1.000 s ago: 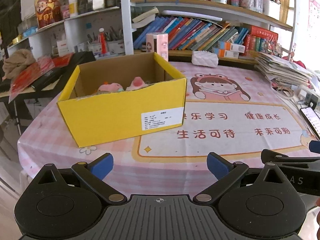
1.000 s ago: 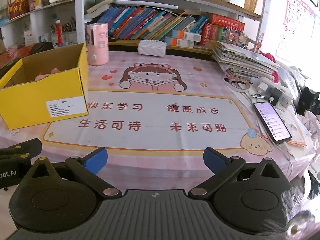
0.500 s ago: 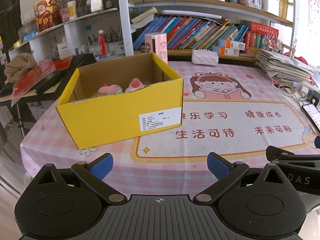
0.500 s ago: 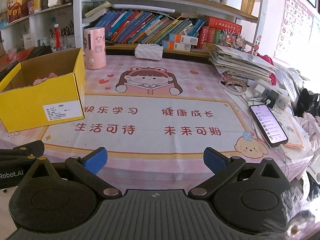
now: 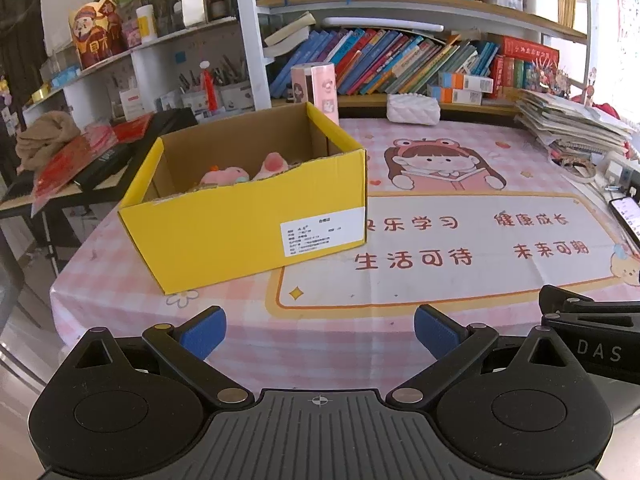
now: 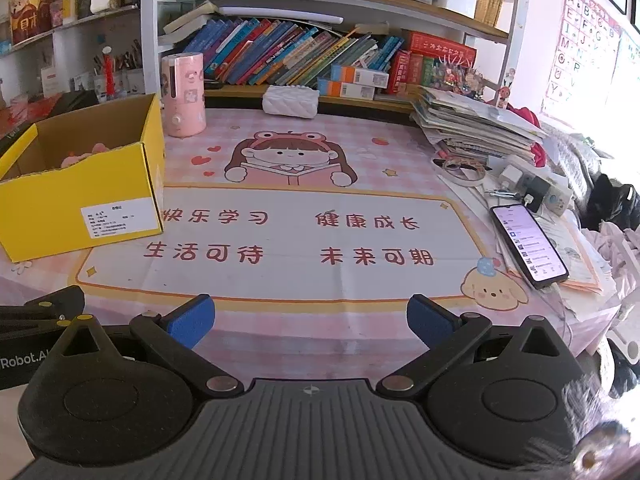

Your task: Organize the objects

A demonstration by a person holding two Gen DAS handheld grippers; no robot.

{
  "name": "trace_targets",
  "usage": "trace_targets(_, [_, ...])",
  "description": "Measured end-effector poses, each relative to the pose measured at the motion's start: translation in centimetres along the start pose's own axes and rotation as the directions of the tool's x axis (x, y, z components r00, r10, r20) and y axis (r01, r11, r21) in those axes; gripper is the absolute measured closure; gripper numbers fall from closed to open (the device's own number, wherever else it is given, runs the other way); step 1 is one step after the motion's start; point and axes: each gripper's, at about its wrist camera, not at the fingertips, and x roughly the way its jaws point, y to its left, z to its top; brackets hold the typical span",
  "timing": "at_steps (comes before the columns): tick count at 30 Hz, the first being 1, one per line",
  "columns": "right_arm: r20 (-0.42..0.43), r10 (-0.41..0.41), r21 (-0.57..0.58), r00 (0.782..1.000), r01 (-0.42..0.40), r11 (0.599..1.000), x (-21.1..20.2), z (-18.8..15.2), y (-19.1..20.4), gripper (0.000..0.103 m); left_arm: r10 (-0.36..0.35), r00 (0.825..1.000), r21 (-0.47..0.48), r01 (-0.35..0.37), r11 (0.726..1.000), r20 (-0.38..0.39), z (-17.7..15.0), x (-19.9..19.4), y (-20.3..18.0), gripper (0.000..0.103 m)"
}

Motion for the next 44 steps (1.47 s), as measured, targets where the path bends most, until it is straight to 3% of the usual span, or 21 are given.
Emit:
trace_targets(17, [0.003,-0.021,-0.014,1.0,0.021,1.0,-0.2,0.0,0.2,0.0,0.063,0.998,-0.002,-0.063,0.998,-0.013,-0.1,0.1,-0.5,0.002])
trace_targets(44, [-0.016,-0.023,-0.021,1.0,0.023,1.0,0.6,0.2,0.5,0.0,0.041,0.998,-0.034,-0.043,0.999,-0.049,0.0,1.0,-0.2,0.002])
